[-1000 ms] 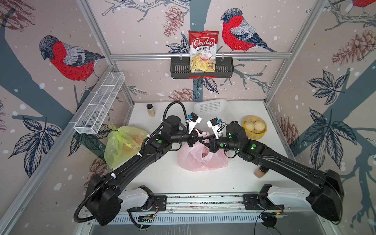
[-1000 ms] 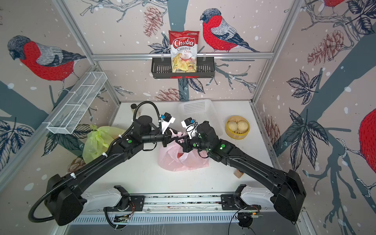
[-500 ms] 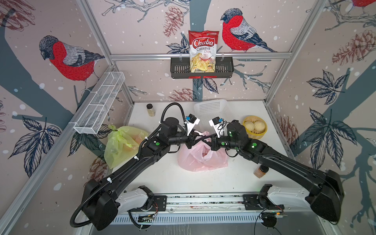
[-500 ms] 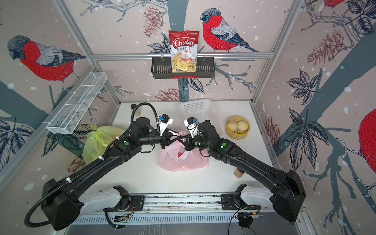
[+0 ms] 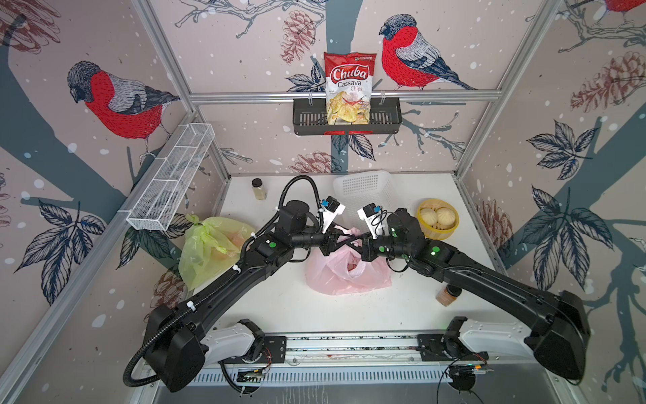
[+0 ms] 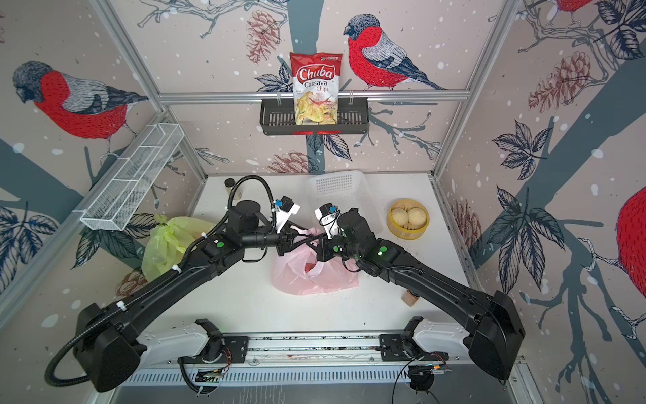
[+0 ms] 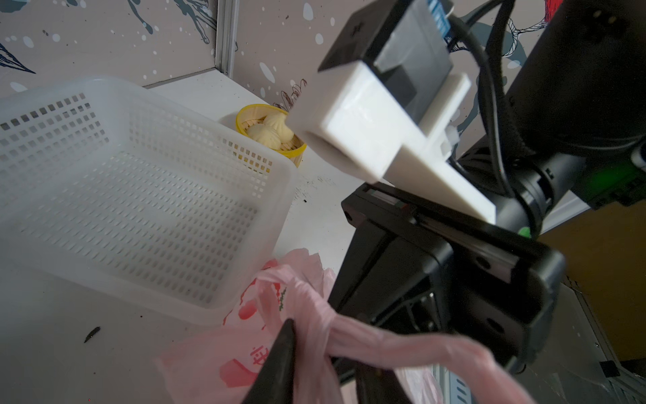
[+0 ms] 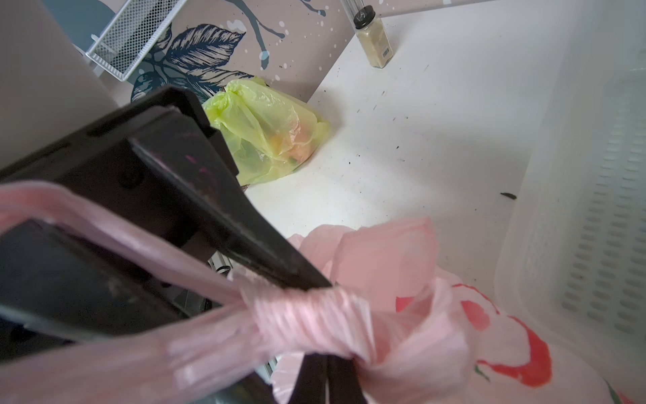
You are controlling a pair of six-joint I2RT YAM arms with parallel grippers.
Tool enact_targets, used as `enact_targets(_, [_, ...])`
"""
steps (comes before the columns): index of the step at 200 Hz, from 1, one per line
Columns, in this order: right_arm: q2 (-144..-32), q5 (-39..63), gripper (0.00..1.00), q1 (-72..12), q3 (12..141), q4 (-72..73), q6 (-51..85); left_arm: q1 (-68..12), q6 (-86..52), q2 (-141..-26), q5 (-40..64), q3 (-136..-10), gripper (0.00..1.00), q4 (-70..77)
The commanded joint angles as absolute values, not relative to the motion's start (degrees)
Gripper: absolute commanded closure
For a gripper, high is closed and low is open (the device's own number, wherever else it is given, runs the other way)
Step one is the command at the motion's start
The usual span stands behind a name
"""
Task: Place the peach into a plastic bag & tie a knot
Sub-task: Cross the plastic bag at the center of the board.
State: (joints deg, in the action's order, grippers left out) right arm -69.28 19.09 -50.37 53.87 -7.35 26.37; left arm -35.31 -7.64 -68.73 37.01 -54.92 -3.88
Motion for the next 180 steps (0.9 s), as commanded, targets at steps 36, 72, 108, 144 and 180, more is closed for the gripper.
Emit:
enact_targets(36, [-68.8, 22.8, 1.00, -51.3, 53.9, -4.6, 24.3, -34.7, -10.2, -68.3, 37.6, -56.1, 0.73, -0.9])
enact_targets(72, [-68.9, 22.5, 1.00, -51.3, 54.4, -4.6, 24.2, -34.7, -9.5, -69.6, 39.9, -56.6, 0.76, -2.8])
enact_targets(108, [-69.0, 22.5, 1.00, -51.2, 54.9, -5.0, 23.9, -34.7, -9.0, -70.7, 41.9, -56.9, 0.79, -3.7])
enact_targets(144, [-69.2, 23.0, 1.00, -51.2, 55.5, -5.6, 23.5, -34.7, -8.4, -71.0, 42.8, -56.9, 0.97, -3.5])
enact_targets(180, [-68.0, 25.2, 0.78, -51.0, 57.7, -9.4, 21.2, -34.7, -6.8, -69.5, 42.3, -56.1, 1.00, -1.8])
